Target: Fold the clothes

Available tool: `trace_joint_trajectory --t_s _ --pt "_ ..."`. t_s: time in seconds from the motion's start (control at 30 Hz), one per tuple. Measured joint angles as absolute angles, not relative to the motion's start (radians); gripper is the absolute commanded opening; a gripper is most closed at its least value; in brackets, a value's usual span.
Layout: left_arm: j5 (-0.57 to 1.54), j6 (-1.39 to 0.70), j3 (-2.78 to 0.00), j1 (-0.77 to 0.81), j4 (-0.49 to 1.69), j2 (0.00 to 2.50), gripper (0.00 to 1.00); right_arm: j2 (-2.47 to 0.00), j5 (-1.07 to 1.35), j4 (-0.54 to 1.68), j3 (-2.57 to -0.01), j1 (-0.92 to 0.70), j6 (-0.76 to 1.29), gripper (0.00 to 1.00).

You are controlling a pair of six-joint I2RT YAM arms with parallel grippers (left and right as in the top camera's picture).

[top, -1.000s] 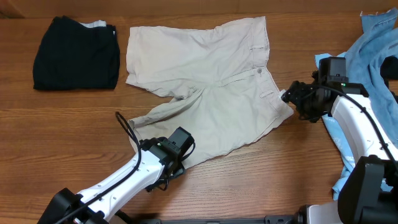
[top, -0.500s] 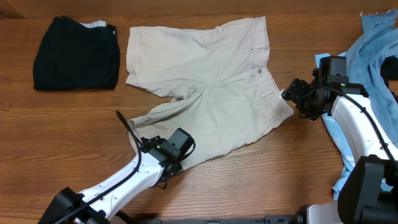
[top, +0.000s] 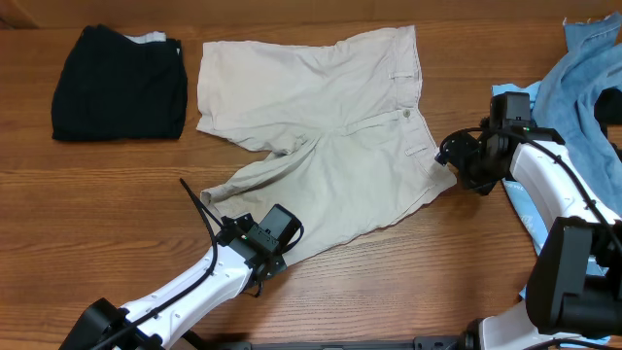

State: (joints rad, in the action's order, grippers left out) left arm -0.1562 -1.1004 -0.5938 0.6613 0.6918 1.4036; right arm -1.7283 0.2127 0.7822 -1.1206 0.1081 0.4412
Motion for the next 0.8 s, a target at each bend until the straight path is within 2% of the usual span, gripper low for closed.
trace_joint_trajectory --t_s 0.17,0.4,0.43,0.5,0.57,0.63,0.67,0.8 --pt "-0.155 -1.100 -0.595 0.661 0.695 1.404 0.04 -1.728 0.213 0.785 -1.098 0.108 0.445 0.68" --pt "-0.154 -1.100 -0.595 0.661 0.695 1.404 0.04 -1.729 0.213 0.650 -0.968 0.103 0.466 0.66" --pt "-0.155 -1.100 -0.595 0.661 0.695 1.404 0.04 -1.729 0.213 0.634 -0.956 0.101 0.467 0.64" --pt "-0.154 -1.100 -0.595 0.661 0.695 1.404 0.04 -1.729 0.213 0.604 -0.942 0.094 0.469 0.50" --pt "-0.154 -1.100 -0.595 0.661 0.695 1.404 0.04 -1.729 0.211 0.574 -0.939 0.084 0.473 0.25" --pt "-0.155 -1.100 -0.595 0.661 0.695 1.404 0.04 -1.729 0.209 0.562 -0.939 0.069 0.473 0.08" --pt "-0.154 -1.100 -0.596 0.661 0.698 1.404 0.04 -1.729 0.209 0.561 -0.939 0.062 0.477 0.04" --pt "-0.134 -1.098 -0.619 0.639 0.790 1.419 0.04 -1.728 0.210 0.576 -0.939 0.059 0.508 0.04"
